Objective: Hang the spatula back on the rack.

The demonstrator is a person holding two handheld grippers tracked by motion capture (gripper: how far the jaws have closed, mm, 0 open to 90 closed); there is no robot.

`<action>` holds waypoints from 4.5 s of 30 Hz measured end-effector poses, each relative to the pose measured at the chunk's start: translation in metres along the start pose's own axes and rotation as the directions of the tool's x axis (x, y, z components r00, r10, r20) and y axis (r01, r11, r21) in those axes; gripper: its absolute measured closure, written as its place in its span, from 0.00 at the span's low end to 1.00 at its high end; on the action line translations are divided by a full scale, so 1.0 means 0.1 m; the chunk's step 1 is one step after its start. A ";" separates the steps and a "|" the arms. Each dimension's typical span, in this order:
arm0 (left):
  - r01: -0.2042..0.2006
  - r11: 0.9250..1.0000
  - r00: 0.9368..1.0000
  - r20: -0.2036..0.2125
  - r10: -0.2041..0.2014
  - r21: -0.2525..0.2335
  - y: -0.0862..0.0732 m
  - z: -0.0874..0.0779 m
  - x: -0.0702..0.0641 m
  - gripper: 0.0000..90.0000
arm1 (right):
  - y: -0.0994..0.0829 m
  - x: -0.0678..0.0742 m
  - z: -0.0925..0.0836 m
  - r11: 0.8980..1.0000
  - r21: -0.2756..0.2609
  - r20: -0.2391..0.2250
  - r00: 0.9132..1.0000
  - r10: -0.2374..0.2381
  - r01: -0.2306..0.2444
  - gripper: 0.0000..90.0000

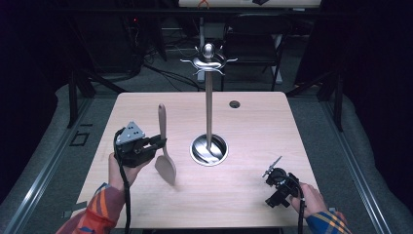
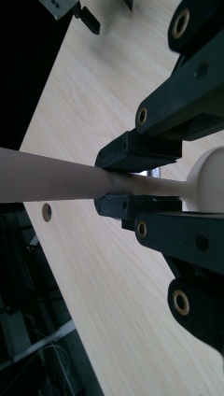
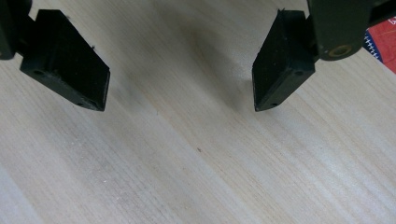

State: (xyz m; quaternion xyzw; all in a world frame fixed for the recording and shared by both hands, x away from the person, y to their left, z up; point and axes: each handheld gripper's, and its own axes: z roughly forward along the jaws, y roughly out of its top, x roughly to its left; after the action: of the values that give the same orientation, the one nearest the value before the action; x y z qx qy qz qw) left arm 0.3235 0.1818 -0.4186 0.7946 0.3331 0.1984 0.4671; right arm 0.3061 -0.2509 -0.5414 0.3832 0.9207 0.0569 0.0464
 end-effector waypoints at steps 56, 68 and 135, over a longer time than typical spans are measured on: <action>-0.055 0.997 0.997 0.047 0.057 -0.054 0.43 0.19 -0.14 0.86 | 0.02 -0.01 -0.02 1.000 -0.006 0.009 1.000 -0.009 0.009 0.21; -0.056 0.997 0.997 0.045 0.058 -0.058 0.49 0.18 -0.18 0.86 | 0.01 -0.01 -0.02 1.000 -0.021 0.009 1.000 -0.003 0.003 0.21; -0.056 0.996 0.998 0.019 0.058 -0.065 0.89 0.29 -0.25 0.86 | 0.00 -0.02 -0.06 0.999 -0.044 0.007 1.000 0.011 -0.010 0.20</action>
State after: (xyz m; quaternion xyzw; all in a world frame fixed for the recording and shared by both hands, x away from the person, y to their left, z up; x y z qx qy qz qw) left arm 0.3550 0.1161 -0.3554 0.7903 0.2987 0.2140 0.4903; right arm 0.3070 -0.2523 -0.5357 0.3871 0.9171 0.0761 0.0578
